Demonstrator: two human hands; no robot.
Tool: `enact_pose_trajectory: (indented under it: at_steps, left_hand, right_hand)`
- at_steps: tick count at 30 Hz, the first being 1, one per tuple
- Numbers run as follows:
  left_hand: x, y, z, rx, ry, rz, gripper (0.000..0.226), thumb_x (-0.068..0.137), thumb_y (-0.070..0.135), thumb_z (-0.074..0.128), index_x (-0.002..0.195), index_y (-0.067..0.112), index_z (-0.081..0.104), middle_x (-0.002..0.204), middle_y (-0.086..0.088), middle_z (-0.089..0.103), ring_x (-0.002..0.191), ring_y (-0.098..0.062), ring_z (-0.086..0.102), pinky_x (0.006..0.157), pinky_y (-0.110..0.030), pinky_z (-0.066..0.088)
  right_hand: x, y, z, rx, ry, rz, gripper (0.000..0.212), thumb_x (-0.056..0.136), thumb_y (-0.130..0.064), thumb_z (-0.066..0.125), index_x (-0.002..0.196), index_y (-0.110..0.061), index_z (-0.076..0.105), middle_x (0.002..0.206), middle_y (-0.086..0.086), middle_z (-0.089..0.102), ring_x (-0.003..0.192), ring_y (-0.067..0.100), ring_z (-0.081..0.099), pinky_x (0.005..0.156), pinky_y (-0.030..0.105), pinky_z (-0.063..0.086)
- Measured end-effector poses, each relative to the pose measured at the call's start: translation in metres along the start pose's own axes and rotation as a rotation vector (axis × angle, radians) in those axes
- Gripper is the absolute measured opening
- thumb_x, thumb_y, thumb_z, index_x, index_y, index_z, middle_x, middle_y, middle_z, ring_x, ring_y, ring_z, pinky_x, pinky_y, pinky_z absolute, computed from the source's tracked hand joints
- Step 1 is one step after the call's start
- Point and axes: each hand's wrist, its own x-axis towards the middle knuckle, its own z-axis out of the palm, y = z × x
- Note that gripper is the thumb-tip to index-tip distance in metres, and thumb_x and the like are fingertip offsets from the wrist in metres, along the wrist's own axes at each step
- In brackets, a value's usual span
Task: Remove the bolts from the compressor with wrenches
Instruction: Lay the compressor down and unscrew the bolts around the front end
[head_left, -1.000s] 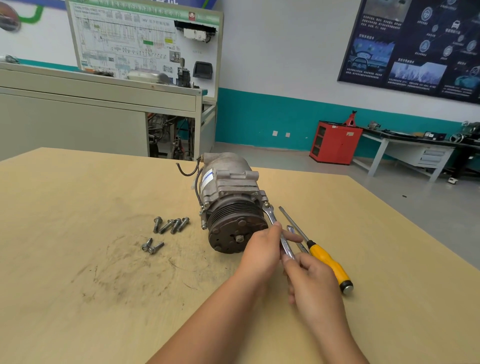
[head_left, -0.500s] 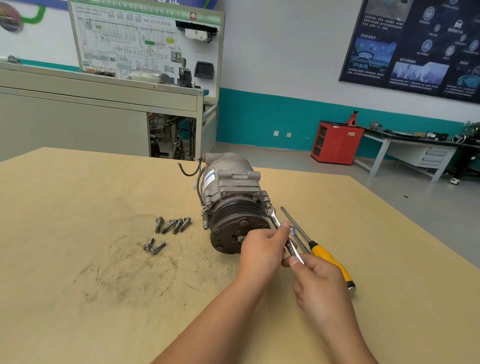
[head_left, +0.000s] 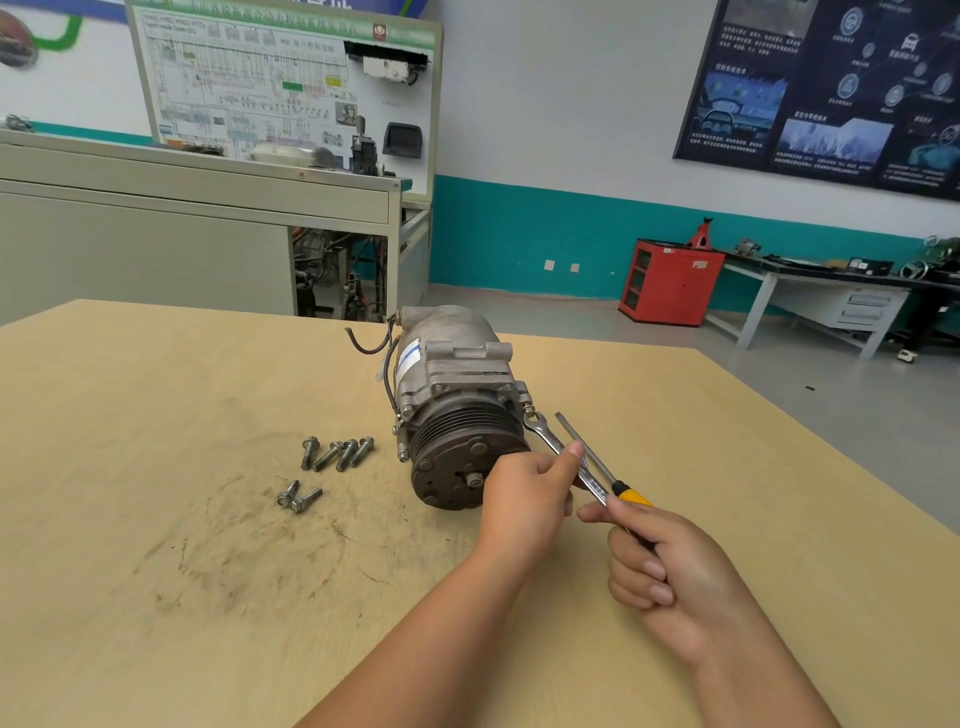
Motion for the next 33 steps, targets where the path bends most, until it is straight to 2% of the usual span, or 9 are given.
enact_pose_trajectory:
  at_steps: [6, 17, 23, 27, 30, 33]
  left_hand:
    - [0.000, 0.000, 0.000, 0.013, 0.005, 0.042, 0.062, 0.093, 0.038, 0.055, 0.035, 0.020, 0.042, 0.034, 0.008, 0.040, 0.033, -0.005, 0.032, 0.039, -0.015, 0.023]
    - [-0.003, 0.002, -0.001, 0.020, -0.005, 0.005, 0.050, 0.092, 0.038, 0.056, 0.047, 0.016, 0.050, 0.037, 0.008, 0.042, 0.033, -0.004, 0.033, 0.040, -0.015, 0.025]
    - [-0.003, 0.001, -0.002, 0.026, -0.020, -0.011, 0.053, 0.093, 0.039, 0.055, 0.045, 0.018, 0.049, 0.036, 0.009, 0.042, 0.034, -0.003, 0.033, 0.041, -0.015, 0.026]
    - [-0.003, 0.003, -0.002, -0.139, -0.082, -0.102, 0.043, 0.094, 0.036, 0.054, 0.059, 0.011, 0.054, 0.046, 0.004, 0.042, 0.043, -0.011, 0.029, 0.051, -0.028, 0.024]
    - [-0.003, 0.004, -0.003, -0.256, -0.119, -0.150, 0.044, 0.096, 0.031, 0.052, 0.055, 0.016, 0.043, 0.044, 0.003, 0.037, 0.043, -0.013, 0.025, 0.050, -0.028, 0.020]
    - [-0.004, 0.005, -0.004, -0.384, -0.137, -0.212, 0.048, 0.096, 0.026, 0.051, 0.052, 0.019, 0.035, 0.043, 0.004, 0.032, 0.046, -0.013, 0.023, 0.051, -0.028, 0.017]
  right_hand:
    - [0.008, -0.011, -0.006, 0.105, -0.091, 0.101, 0.023, 0.075, -0.018, 0.051, 0.076, 0.002, 0.062, 0.030, -0.006, 0.020, 0.020, 0.003, 0.018, 0.030, 0.010, 0.016]
    - [0.011, -0.010, -0.008, 0.256, -0.126, 0.191, 0.026, 0.075, -0.017, 0.051, 0.066, 0.001, 0.067, 0.027, -0.007, 0.021, 0.017, 0.003, 0.019, 0.029, 0.009, 0.014]
    - [0.008, -0.012, -0.006, 0.310, -0.135, 0.218, 0.026, 0.076, -0.016, 0.050, 0.066, 0.001, 0.067, 0.027, -0.006, 0.022, 0.017, 0.003, 0.020, 0.028, 0.010, 0.014]
    - [0.003, -0.015, -0.001, 0.243, -0.112, 0.178, 0.026, 0.079, -0.016, 0.049, 0.070, 0.002, 0.066, 0.028, -0.006, 0.021, 0.018, 0.003, 0.019, 0.029, 0.008, 0.016]
    - [0.000, -0.014, 0.003, 0.114, -0.067, 0.110, 0.031, 0.093, -0.014, 0.043, 0.076, 0.002, 0.064, 0.030, -0.006, 0.021, 0.020, 0.004, 0.018, 0.029, 0.011, 0.018]
    - [-0.004, -0.009, 0.009, -0.036, -0.014, -0.010, 0.031, 0.096, -0.013, 0.042, 0.080, 0.004, 0.063, 0.033, -0.004, 0.022, 0.024, 0.006, 0.018, 0.031, 0.015, 0.017]
